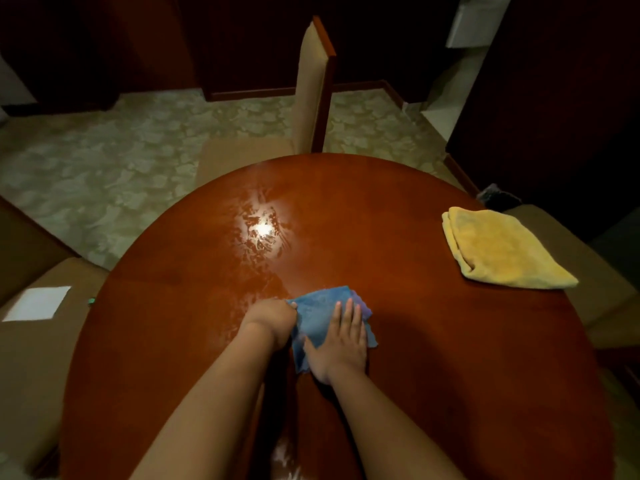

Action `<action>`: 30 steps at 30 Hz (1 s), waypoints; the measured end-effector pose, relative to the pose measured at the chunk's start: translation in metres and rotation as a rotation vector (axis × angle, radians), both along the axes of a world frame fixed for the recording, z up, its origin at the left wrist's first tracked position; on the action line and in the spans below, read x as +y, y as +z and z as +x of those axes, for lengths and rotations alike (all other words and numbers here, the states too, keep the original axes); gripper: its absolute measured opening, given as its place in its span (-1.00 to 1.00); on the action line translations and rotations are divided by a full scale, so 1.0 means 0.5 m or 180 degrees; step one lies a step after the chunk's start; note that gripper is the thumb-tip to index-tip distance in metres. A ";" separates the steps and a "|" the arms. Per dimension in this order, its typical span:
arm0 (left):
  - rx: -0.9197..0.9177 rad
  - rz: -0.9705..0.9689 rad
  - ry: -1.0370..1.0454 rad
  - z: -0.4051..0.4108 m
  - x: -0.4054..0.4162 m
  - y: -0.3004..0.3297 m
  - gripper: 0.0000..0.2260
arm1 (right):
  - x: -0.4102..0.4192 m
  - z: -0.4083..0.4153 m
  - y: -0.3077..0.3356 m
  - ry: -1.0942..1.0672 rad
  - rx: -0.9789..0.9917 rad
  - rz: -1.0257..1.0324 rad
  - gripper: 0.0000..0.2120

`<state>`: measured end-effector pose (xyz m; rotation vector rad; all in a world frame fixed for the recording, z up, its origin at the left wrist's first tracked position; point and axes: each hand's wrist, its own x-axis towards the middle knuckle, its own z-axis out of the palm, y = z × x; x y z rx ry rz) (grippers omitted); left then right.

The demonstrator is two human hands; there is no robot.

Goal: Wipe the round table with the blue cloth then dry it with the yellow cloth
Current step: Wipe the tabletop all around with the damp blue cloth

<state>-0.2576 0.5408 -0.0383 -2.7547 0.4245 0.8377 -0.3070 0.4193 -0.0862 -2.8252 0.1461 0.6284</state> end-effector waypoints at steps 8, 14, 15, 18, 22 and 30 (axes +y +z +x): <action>-0.0403 -0.0976 0.0789 0.050 -0.005 0.004 -0.76 | -0.014 -0.001 0.003 0.0067 -0.0207 -0.0020 -0.04; -0.0557 -0.1011 0.1321 0.007 -0.021 -0.011 -0.83 | -0.052 0.006 0.039 0.0251 -0.0871 0.0011 -0.44; -0.0630 -0.1014 0.1282 -0.006 -0.021 -0.008 -0.85 | -0.057 0.010 0.046 0.0272 -0.0887 0.0019 -0.55; -0.1029 -0.1223 0.0994 -0.050 -0.022 0.003 -0.81 | -0.073 0.018 0.067 0.0233 -0.0787 0.0135 -0.53; -0.1186 -0.1344 0.0350 -0.113 -0.038 0.034 -0.79 | -0.088 0.020 0.093 0.0391 -0.0599 0.0028 -0.33; -0.0702 -0.1816 0.0501 -0.191 -0.039 0.044 -0.82 | -0.123 -0.044 0.116 0.0416 -0.0873 -0.0089 -0.35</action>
